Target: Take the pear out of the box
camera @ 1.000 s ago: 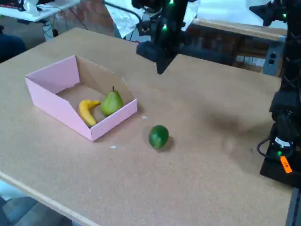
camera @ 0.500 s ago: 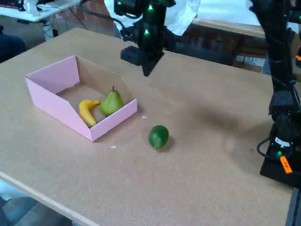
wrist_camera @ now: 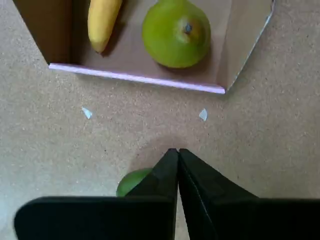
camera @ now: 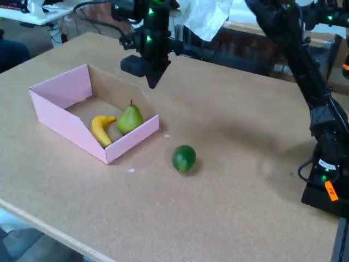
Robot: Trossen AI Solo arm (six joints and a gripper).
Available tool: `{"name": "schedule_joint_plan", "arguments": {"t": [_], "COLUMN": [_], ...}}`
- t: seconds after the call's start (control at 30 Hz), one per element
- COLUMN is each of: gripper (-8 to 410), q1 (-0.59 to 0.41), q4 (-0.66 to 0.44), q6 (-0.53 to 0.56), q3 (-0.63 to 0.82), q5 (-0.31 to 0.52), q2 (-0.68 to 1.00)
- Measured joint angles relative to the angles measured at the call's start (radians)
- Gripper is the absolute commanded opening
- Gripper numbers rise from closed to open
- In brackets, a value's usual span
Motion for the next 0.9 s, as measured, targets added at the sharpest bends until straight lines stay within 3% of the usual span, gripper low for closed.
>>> {"name": "schedule_joint_plan", "arguments": {"t": [0.33, 0.9], "gripper": [0, 0], "q1": [-0.008, -0.023], "q4": [0.005, 0.109], "q6": [-0.030, -0.087], "q3": [0.068, 0.068], "q5": [0.003, 0.014], "q2": [0.074, 0.127]}}
